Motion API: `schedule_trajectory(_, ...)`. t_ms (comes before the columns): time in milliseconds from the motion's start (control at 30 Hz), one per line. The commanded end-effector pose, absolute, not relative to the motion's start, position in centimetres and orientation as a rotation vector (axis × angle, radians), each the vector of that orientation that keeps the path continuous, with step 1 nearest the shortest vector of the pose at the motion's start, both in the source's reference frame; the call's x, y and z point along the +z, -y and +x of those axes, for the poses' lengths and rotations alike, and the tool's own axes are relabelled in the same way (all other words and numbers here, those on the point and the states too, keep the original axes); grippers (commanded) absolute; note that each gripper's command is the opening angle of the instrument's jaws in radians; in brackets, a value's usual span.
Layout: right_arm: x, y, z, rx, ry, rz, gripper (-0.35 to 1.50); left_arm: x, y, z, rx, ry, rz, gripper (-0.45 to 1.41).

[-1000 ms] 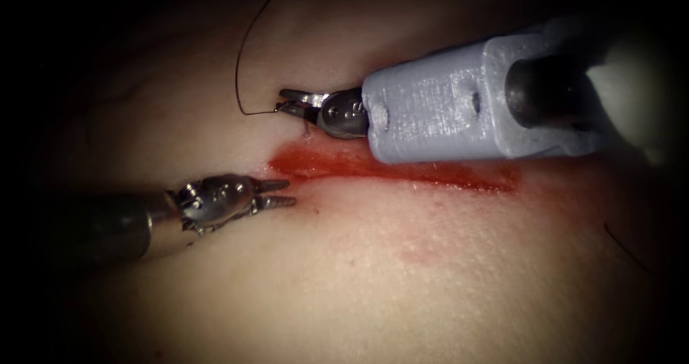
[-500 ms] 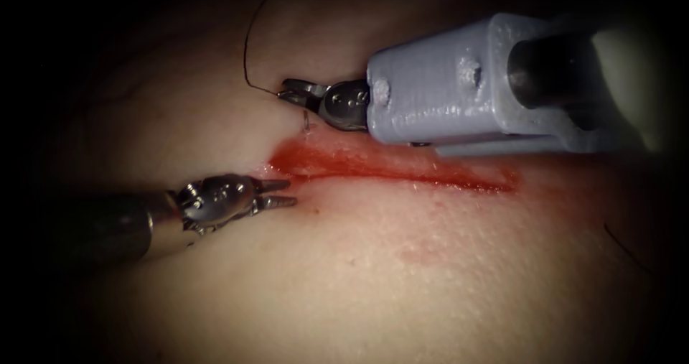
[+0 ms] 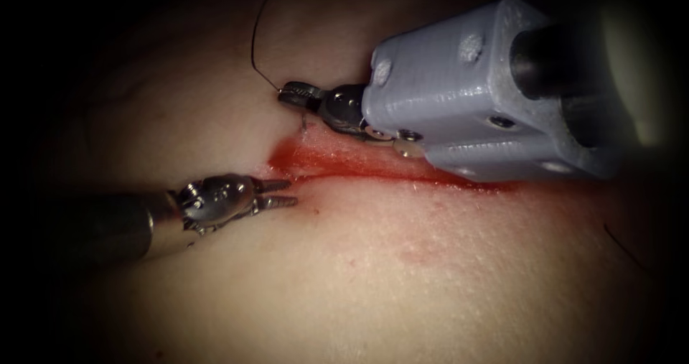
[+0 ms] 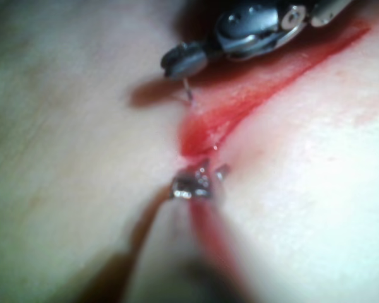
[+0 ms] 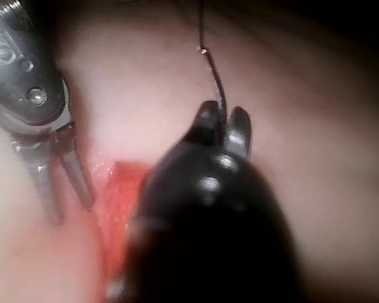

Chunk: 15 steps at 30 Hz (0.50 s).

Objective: Wound Closure
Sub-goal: Use the right gripper to pass the needle through the top of the cut.

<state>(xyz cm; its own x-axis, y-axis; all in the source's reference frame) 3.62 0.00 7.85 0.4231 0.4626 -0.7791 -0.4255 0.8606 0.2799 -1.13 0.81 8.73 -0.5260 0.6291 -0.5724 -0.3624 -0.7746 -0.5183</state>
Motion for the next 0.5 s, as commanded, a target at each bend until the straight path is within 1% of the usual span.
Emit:
schedule_trajectory(33,7.9,0.04,3.68,0.567,-0.983,0.055,-0.35,8.8,-0.78,-1.18,2.285,0.457,-1.045,-0.1)
schedule_trajectory(500,7.92,0.0,3.63,0.587,-0.991,0.067,-0.35,8.8,-0.78,-1.18,2.291,0.455,-1.048,-0.1)
